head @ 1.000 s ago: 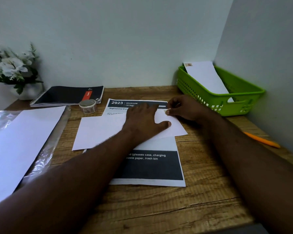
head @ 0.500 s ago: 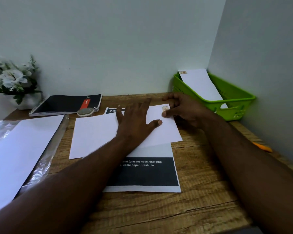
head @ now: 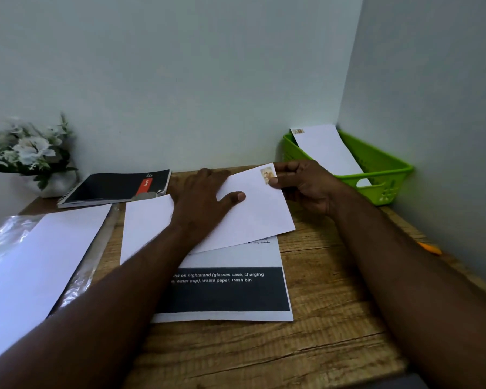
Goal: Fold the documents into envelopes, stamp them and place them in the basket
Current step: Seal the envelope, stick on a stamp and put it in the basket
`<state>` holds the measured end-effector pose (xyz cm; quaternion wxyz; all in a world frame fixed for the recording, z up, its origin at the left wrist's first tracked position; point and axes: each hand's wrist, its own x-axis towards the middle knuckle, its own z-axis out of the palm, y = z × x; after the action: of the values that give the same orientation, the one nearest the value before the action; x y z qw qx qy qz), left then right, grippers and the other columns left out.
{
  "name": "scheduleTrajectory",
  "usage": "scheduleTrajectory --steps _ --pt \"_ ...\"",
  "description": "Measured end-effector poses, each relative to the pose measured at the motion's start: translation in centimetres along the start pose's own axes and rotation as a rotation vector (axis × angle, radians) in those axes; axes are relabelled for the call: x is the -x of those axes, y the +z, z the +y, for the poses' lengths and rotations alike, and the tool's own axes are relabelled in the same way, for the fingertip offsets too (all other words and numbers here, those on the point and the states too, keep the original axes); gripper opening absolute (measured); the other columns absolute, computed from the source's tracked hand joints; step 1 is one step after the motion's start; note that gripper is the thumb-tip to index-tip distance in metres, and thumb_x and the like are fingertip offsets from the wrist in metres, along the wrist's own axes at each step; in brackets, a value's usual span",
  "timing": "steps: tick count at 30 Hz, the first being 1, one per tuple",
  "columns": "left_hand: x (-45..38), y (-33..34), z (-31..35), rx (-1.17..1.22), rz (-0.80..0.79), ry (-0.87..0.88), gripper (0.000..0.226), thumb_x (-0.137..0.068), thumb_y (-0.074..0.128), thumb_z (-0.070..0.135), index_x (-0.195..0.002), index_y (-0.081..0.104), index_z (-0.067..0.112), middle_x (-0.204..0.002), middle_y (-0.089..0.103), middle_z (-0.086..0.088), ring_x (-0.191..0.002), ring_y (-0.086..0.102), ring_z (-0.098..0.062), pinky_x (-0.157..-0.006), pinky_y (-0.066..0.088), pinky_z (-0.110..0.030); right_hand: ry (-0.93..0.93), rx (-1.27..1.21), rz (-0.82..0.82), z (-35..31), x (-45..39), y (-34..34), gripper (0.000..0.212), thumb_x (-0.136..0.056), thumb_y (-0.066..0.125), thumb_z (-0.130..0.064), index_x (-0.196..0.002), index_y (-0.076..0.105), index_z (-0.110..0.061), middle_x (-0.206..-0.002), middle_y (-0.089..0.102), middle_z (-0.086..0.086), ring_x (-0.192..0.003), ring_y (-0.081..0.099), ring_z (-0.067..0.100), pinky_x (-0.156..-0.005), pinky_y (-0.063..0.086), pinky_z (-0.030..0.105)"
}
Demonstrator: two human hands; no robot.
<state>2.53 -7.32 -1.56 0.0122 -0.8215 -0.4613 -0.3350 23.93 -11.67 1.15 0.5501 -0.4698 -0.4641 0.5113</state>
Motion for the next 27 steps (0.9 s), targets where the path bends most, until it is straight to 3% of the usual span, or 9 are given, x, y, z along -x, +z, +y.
scheduleTrajectory --steps 4,7,11,13,16,19,22,25,27 --pt "-1.6 -2.9 -0.2 0.256 -0.078 -0.028 0.026 -0.086 0.067 0.032 -0.110 0.071 0.022 -0.095 0.063 0.003 -0.096 0.057 -0.016 -0.073 0.034 -0.021 -0.065 -0.094 0.011 -0.7 0.4 0.3 0.037 -0.088 0.053 0.010 -0.118 0.062 -0.009 -0.103 0.072 0.014 -0.092 0.069 0.024 -0.079 0.058 0.032" --pt "-3.4 -6.2 0.2 0.310 -0.070 -0.058 0.011 -0.081 0.073 0.021 -0.091 0.076 0.018 -0.081 0.068 0.005 -0.073 0.060 -0.006 -0.059 0.038 -0.007 -0.173 -0.182 0.070 -1.7 0.7 0.8 0.032 -0.089 0.058 0.002 -0.118 0.061 -0.010 -0.108 0.071 0.014 -0.096 0.067 0.026 -0.086 0.055 0.035" --pt "-6.5 -10.5 1.4 0.525 0.009 -0.140 0.008 -0.080 0.074 0.017 -0.086 0.075 0.012 -0.075 0.071 -0.006 -0.059 0.058 -0.010 -0.052 0.043 -0.020 -0.293 -0.260 0.130 -2.8 0.9 0.9 0.037 -0.090 0.059 -0.003 -0.126 0.059 -0.010 -0.112 0.069 0.015 -0.096 0.066 0.025 -0.087 0.055 0.036" --pt "-8.4 -11.7 2.5 0.654 0.066 -0.229 0.001 -0.082 0.073 0.015 -0.082 0.074 0.014 -0.076 0.070 -0.006 -0.060 0.060 -0.014 -0.055 0.047 -0.022 -0.319 -0.339 0.137 -3.2 1.0 0.7 0.041 -0.089 0.060 -0.007 -0.130 0.055 -0.013 -0.114 0.068 0.015 -0.091 0.067 0.027 -0.088 0.055 0.040" --pt "-11.2 -11.7 4.5 0.921 0.120 -0.368 0.003 -0.084 0.071 0.010 -0.084 0.070 0.013 -0.086 0.071 -0.008 -0.076 0.067 -0.022 -0.074 0.056 -0.032 -0.349 -0.374 0.161 -3.6 1.6 0.3 0.044 -0.091 0.060 -0.014 -0.134 0.050 -0.016 -0.118 0.066 0.015 -0.087 0.067 0.027 -0.088 0.054 0.041" --pt "-14.0 -9.9 6.5 1.162 0.286 -0.471 0.008 -0.084 0.070 0.008 -0.083 0.067 0.015 -0.091 0.070 -0.007 -0.083 0.068 -0.023 -0.081 0.058 -0.041 -0.391 -0.304 0.195 -4.4 1.9 -0.5 0.043 -0.091 0.058 -0.023 -0.133 0.052 -0.021 -0.110 0.070 0.007 -0.082 0.067 0.020 -0.075 0.053 0.034" --pt "-15.9 -7.9 8.9 1.319 0.468 -0.536 0.011 -0.086 0.067 0.008 -0.082 0.064 0.017 -0.082 0.064 0.000 -0.075 0.060 -0.019 -0.076 0.056 -0.034 -0.448 -0.139 0.336 -4.7 1.8 -1.9 0.052 -0.085 0.067 -0.013 -0.134 0.052 -0.024 -0.090 0.070 -0.005 -0.077 0.064 0.010 -0.070 0.051 0.028" --pt "-17.0 -5.8 11.6 1.411 0.522 -0.565 0.009 -0.088 0.063 0.005 -0.096 0.066 0.009 -0.079 0.060 0.004 -0.070 0.056 -0.012 -0.062 0.052 -0.016 -0.576 0.174 0.573 -4.5 1.6 -4.1 0.061 -0.082 0.070 -0.004 -0.135 0.051 -0.026 -0.099 0.063 -0.004 -0.073 0.060 0.006 -0.067 0.052 0.017" --pt "-17.5 -4.4 13.3 1.448 0.512 -0.570 0.013 -0.090 0.060 0.005 -0.101 0.066 0.006 -0.077 0.059 0.006 -0.067 0.054 -0.008 -0.055 0.048 -0.012 -0.625 0.328 0.700 -4.4 1.6 -5.4 0.062 -0.081 0.068 -0.001 -0.135 0.050 -0.028 -0.112 0.061 -0.004 -0.084 0.060 0.007 -0.071 0.049 0.010"
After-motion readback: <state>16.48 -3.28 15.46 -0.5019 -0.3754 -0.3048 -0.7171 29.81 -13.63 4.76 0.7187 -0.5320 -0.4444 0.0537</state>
